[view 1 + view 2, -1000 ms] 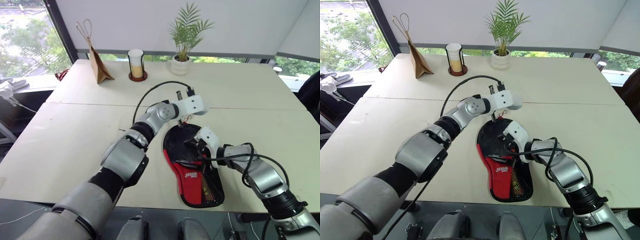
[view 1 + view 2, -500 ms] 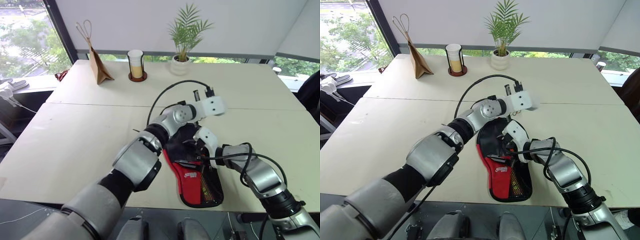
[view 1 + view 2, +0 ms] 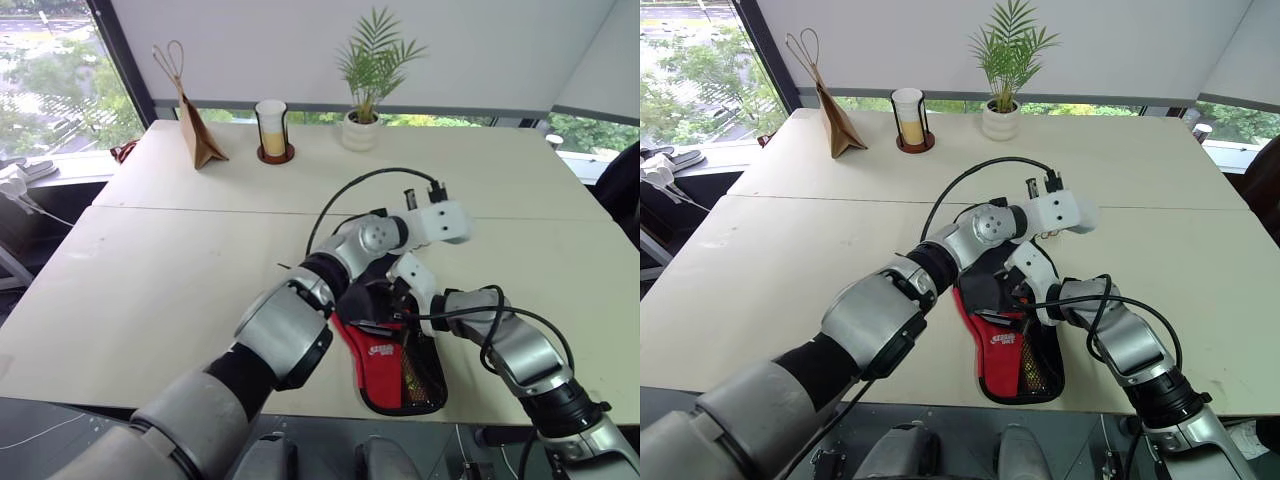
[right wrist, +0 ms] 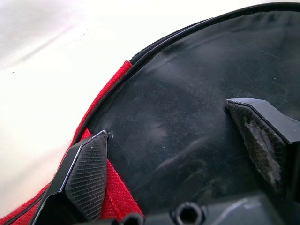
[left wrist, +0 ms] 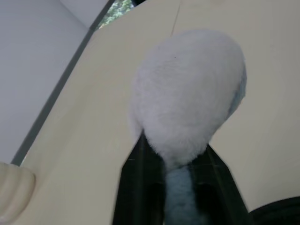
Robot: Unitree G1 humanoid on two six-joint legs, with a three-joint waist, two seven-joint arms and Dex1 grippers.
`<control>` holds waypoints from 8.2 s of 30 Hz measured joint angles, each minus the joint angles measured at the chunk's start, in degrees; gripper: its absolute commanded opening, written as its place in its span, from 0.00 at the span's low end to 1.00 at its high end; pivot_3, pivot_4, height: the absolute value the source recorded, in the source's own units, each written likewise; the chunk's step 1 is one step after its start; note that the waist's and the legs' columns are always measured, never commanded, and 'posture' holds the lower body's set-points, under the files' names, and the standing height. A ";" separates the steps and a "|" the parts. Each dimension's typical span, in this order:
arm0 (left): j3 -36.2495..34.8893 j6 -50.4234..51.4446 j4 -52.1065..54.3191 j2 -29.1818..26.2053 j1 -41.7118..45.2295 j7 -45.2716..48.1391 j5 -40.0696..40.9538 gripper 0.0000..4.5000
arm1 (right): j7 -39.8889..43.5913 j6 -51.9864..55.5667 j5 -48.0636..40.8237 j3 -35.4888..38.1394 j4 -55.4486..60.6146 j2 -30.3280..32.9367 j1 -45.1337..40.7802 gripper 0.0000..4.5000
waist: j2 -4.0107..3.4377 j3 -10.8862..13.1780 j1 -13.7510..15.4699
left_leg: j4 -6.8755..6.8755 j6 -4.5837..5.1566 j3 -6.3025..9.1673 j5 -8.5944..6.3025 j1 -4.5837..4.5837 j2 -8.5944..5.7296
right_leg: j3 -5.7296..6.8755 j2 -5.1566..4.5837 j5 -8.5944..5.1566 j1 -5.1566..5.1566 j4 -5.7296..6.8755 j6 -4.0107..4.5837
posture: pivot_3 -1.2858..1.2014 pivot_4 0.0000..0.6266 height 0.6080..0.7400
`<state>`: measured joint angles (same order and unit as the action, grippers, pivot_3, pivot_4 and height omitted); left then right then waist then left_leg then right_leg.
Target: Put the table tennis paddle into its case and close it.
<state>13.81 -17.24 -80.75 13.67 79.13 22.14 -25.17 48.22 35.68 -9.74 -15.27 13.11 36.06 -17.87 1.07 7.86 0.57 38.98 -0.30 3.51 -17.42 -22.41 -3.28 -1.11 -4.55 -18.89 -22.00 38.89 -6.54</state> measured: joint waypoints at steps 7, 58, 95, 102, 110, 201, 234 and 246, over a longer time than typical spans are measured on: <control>-5.76 1.88 0.42 -2.58 -0.75 5.78 5.85 0.98 | 0.10 -0.05 0.10 -0.03 -0.03 0.02 -0.04 1.00 | -0.07 -0.05 -0.02 | -0.01 0.00 0.00 0.00 0.00 0.00 | 0.00 -0.01 0.00 0.00 0.00 0.00 | 0.52 0.24 1.00; -1.18 1.09 28.00 -14.82 -31.37 43.82 22.54 0.98 | -14.10 13.50 -6.52 16.97 -21.57 -2.50 -26.17 1.00 | -0.23 0.03 -0.30 | 0.14 -0.30 -0.03 0.18 -0.97 -0.02 | -0.07 -0.19 0.02 -0.87 -0.12 0.02 | 0.52 0.24 1.00; -0.89 -0.46 26.77 -14.86 -31.79 35.13 21.87 1.00 | -12.63 -14.74 15.05 6.11 -73.37 -11.90 -47.64 0.00 | -0.31 -0.04 -1.32 | 0.18 -0.46 0.01 0.27 -0.82 -0.02 | -0.10 -0.23 0.02 -0.83 0.20 0.02 | 0.52 0.24 1.00; 0.07 0.54 26.86 -14.56 -31.39 34.82 21.88 1.00 | -8.41 -4.08 14.99 6.25 -46.30 -4.13 -33.75 0.00 | -0.32 -0.05 -0.83 | 0.18 -0.45 0.07 0.26 -0.89 -0.05 | -0.08 -0.26 0.02 -0.85 0.17 0.02 | 0.52 0.24 1.00; 1.30 1.15 26.63 -14.29 -30.93 33.32 21.88 1.00 | -7.40 7.32 13.66 7.56 -22.60 3.19 -20.74 0.00 | -0.32 -0.05 -0.18 | 0.20 -0.43 0.06 0.26 -0.85 -0.06 | -0.09 -0.23 0.02 -0.77 0.12 0.02 | 0.52 0.24 1.00; 5.46 1.58 25.05 -15.19 -30.65 29.86 21.88 1.00 | -101.82 20.99 -100.90 27.72 27.34 29.58 32.03 0.00 | -0.12 -1.27 1.84 | -0.89 0.33 1.22 -0.18 0.54 -0.20 | -0.09 -0.04 -0.17 1.79 -2.26 -0.19 | 0.52 0.24 1.00; -0.95 7.07 30.29 -21.30 -31.85 35.42 26.34 1.00 | -99.26 27.48 -80.04 -1.47 -7.59 18.22 -17.60 0.00 | -0.44 -1.00 -0.88 | -0.83 -0.26 1.15 0.17 -0.52 -0.14 | -0.09 -0.05 -0.10 0.78 -2.35 -0.13 | 0.52 0.24 1.00; -2.68 20.34 48.57 -20.85 -33.00 46.34 36.10 1.00 | -83.71 36.12 -54.26 2.45 -15.60 6.91 -24.47 0.00 | -0.44 -0.75 -1.52 | -0.74 -0.35 1.14 0.38 -0.83 -0.14 | -0.11 -0.05 -0.10 0.19 -1.70 -0.12 | 0.52 0.24 1.00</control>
<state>11.13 3.10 -32.18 -7.19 46.12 68.47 10.93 -35.49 71.80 -63.99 -12.81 -2.49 42.97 -42.33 0.63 7.11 -0.95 38.25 -0.65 4.65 -17.04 -23.24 -3.42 -1.22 -4.60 -18.98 -21.81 37.19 -6.66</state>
